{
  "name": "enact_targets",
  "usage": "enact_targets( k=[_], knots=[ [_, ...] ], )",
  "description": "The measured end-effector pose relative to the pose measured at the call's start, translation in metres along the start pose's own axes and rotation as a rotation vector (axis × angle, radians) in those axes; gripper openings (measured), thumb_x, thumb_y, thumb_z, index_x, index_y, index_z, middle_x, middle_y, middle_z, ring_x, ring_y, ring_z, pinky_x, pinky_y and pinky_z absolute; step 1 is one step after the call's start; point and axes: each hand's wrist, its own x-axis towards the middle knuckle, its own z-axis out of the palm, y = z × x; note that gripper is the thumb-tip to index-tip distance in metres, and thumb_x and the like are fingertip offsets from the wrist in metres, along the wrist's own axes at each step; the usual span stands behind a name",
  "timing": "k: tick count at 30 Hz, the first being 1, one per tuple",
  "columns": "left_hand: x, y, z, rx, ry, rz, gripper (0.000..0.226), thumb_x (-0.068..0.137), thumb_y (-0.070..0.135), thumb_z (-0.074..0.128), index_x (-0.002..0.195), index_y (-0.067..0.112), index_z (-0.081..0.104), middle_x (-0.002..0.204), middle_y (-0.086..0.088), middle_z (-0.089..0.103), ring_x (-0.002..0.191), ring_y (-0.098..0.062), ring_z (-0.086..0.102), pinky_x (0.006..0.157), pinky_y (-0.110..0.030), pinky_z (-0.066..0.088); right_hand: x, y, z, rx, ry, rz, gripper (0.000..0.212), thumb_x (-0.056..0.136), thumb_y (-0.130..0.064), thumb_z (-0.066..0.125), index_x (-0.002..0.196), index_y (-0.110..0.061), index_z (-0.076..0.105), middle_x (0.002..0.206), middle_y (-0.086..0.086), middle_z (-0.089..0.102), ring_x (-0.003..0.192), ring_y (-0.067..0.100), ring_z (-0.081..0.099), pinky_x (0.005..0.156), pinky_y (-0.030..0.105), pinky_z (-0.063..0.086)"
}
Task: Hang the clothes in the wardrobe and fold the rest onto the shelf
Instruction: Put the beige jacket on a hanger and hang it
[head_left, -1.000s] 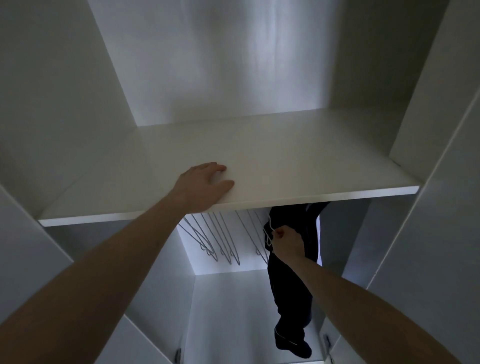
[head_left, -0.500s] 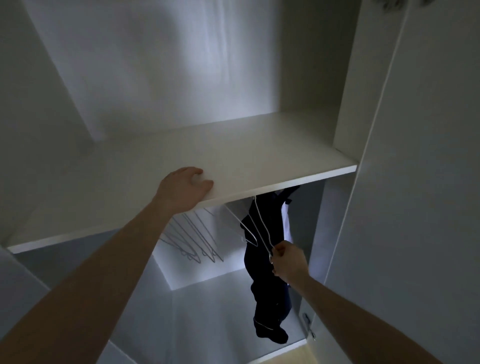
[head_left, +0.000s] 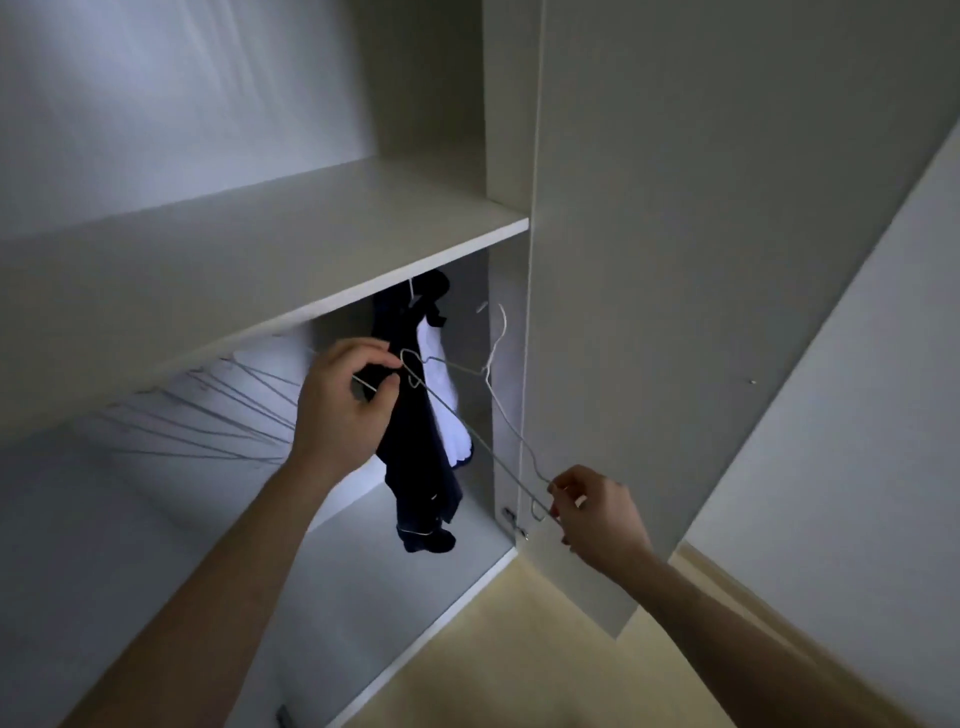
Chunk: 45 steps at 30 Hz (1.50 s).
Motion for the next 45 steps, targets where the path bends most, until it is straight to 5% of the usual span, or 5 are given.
enact_targets(
  k=[14,20,25,37,45],
  knots=[
    [-0.138,0.135,0.138,-0.127,-0.562,-0.032,0.073,0.085,0.016,0.082,0.148,0.022,0.045,0.146,0.002,0.047,0.134,-0.019,0.041,0.113,-0.044,0.038,-0.275,0.131,-0.202,-0.038,0.298,0.244,0.018,0.099,-0.028,0.063,0.083,-0.035,0.068,0.080,-0.021,0.073,0.051,0.005,0.050,0.055,0.024,0.042],
    [-0.213,0.258,0.206,-0.262,-0.717,-0.038,0.007,0.096,0.021,0.070,0.100,0.027,0.071,0.103,0.012,0.072,0.102,-0.014,0.066,0.085,-0.023,0.047,-0.426,0.216,-0.275,-0.029,0.465,0.389,0.021,0.099,-0.026,0.063,0.081,-0.033,0.069,0.078,-0.019,0.072,0.056,0.006,0.053,0.062,0.032,0.048],
    [-0.298,0.366,0.256,-0.405,-0.833,-0.018,0.023,0.102,0.017,0.059,0.083,0.024,0.070,0.069,0.007,0.066,0.065,-0.008,0.059,0.064,-0.028,0.049,-0.549,0.279,-0.324,-0.060,0.523,0.530,0.015,0.098,-0.027,0.064,0.085,-0.030,0.071,0.077,-0.020,0.072,0.062,0.008,0.059,0.061,0.025,0.048],
    [-0.472,0.601,0.356,-0.515,-1.265,0.152,0.027,0.105,0.024,0.053,0.082,0.026,0.066,0.067,-0.006,0.062,0.058,-0.017,0.055,0.062,-0.034,0.047,-0.768,0.377,-0.342,-0.109,0.701,0.893,0.022,0.091,-0.055,0.063,0.075,-0.042,0.070,0.078,-0.024,0.068,0.084,0.000,0.059,0.073,0.021,0.049],
    [-0.615,0.741,0.438,-0.530,-1.638,0.220,0.021,0.106,0.017,0.052,0.092,0.010,0.066,0.082,-0.013,0.065,0.075,-0.021,0.062,0.061,-0.035,0.051,-0.869,0.457,-0.351,0.293,0.990,1.045,0.028,0.098,-0.035,0.065,0.072,-0.025,0.064,0.060,-0.015,0.057,0.055,0.003,0.046,0.055,0.020,0.038]
  ],
)
